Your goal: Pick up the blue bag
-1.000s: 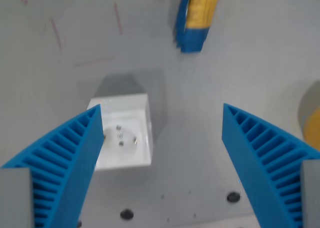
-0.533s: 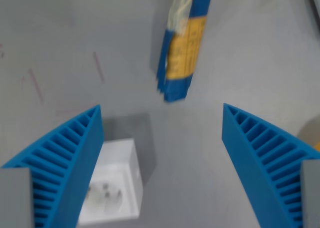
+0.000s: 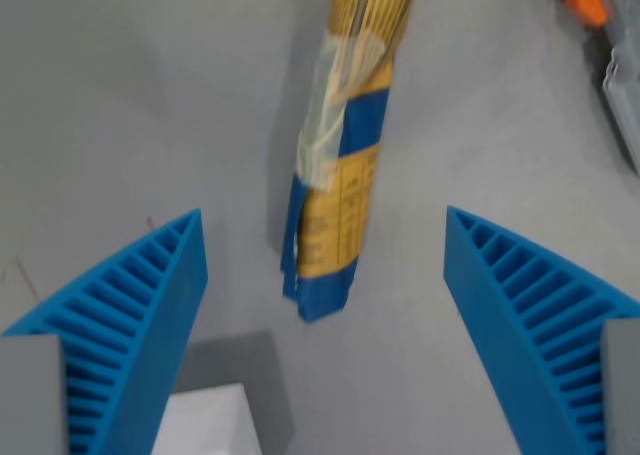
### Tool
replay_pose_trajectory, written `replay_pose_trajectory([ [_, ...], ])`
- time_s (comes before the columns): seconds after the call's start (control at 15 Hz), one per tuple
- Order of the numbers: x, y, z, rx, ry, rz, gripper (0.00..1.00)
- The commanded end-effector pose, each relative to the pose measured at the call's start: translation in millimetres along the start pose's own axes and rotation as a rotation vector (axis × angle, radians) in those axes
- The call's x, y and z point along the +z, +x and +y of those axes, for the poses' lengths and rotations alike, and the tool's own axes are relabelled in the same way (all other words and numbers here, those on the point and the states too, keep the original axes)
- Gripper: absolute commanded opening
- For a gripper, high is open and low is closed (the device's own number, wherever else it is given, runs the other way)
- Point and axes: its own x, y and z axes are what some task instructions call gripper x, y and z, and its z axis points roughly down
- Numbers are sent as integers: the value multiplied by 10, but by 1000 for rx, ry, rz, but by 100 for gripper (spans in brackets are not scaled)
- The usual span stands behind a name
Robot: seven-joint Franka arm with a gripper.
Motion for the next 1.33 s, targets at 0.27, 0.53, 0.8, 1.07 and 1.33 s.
replay_pose_trajectory([
  [0.27,169,217,76,63,26,1,100],
  [0.53,221,290,101,63,28,-5,100],
  [0.8,236,305,102,59,26,-9,100],
  [1.07,250,308,108,57,24,-6,100],
  [1.33,402,268,96,53,25,7,100],
])
